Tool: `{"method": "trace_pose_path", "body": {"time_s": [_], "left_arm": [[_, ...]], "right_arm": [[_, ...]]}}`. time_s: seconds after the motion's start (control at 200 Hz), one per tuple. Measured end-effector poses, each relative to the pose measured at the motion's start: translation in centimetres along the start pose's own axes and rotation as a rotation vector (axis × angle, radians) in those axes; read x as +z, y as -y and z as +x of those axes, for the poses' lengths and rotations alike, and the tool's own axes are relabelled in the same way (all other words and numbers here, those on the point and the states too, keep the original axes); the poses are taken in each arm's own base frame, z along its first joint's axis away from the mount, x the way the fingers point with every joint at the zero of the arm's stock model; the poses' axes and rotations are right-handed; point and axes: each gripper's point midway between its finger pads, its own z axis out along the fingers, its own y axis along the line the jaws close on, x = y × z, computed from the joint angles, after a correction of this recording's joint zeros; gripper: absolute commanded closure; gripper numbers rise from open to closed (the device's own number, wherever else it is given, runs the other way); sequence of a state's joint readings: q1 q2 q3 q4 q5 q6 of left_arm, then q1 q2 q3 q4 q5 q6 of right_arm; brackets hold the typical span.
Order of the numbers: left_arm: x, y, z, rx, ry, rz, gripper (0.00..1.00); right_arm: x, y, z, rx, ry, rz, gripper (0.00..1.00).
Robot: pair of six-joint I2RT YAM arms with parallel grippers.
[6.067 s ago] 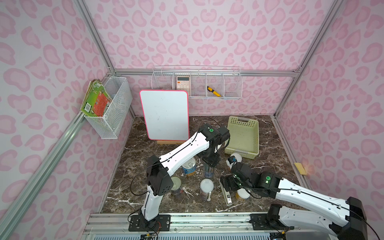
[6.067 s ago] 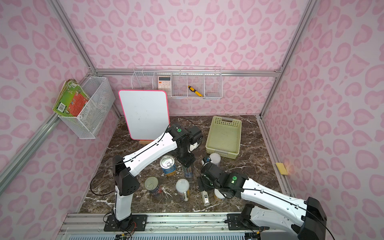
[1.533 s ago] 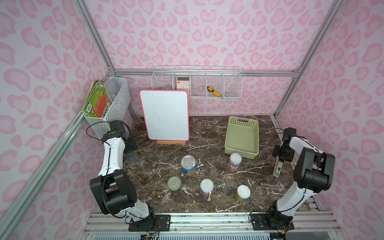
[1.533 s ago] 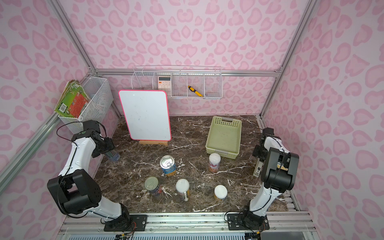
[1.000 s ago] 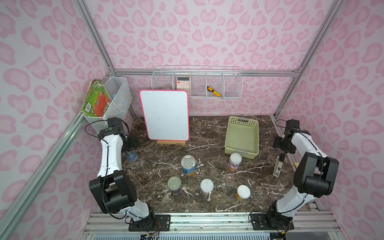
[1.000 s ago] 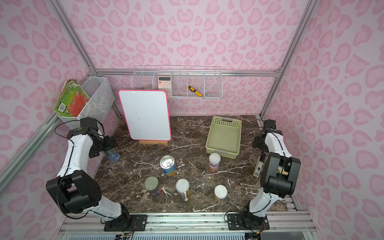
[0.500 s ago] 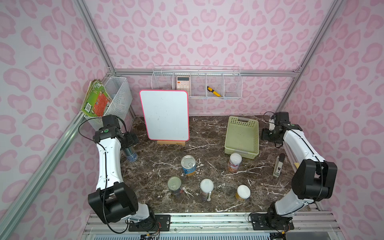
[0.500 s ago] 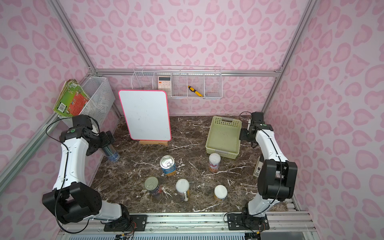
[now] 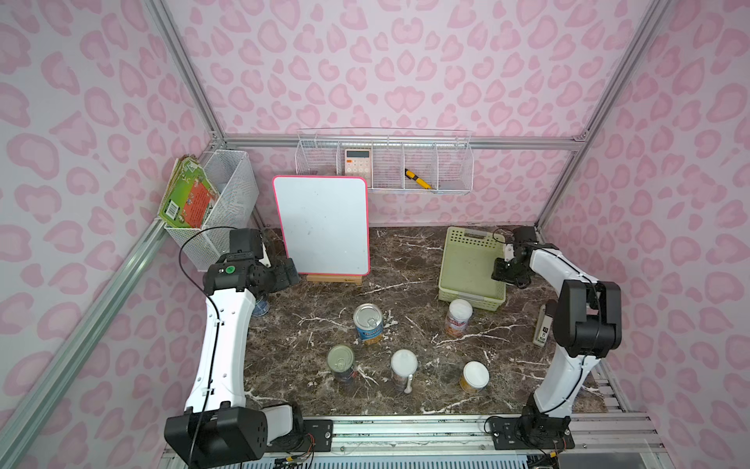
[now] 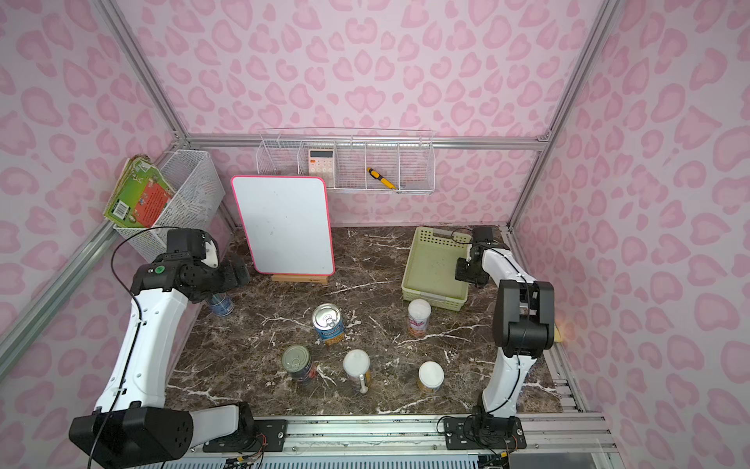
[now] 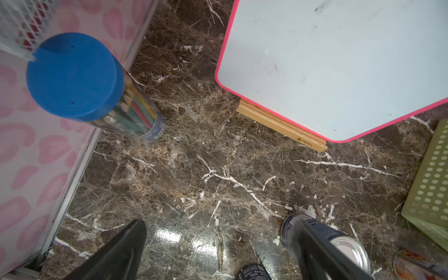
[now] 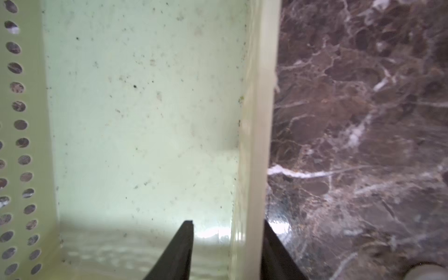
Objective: Put the canned food in the basket
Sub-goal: Pick up the basket from the center of the board.
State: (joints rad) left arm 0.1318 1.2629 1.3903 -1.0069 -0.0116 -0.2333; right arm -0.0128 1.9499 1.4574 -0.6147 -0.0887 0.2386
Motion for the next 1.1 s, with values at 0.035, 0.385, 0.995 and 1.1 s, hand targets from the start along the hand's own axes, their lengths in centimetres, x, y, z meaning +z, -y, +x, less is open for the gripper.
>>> {"method": "trace_pose_path", "body": {"time_s": [0.035, 0.385, 0.995, 1.1], "left_arm": [[0.0, 0.4, 0.3, 0.011, -0.005, 0.006, 0.01], [-0.9, 3.7, 2.4, 0.109, 0.005, 0.046, 0.01], [-2.0, 8.9, 5.9, 0.244, 0.014, 0.129, 0.01], [-2.2, 10.0, 5.8, 0.271, 0.025, 0.142, 0.01]], "right_arm": [[0.1, -0.1, -0.2, -0.002, 0.002, 0.001, 0.71], [0.6, -0.1, -2.7, 0.005, 0.044, 0.017, 1.00], [-1.9, -8.7, -7.3, -0.106, 0.133, -0.109, 1.00], [-2.2, -10.8, -7.7, -0.121, 0.135, -0.151, 1.00]]}}
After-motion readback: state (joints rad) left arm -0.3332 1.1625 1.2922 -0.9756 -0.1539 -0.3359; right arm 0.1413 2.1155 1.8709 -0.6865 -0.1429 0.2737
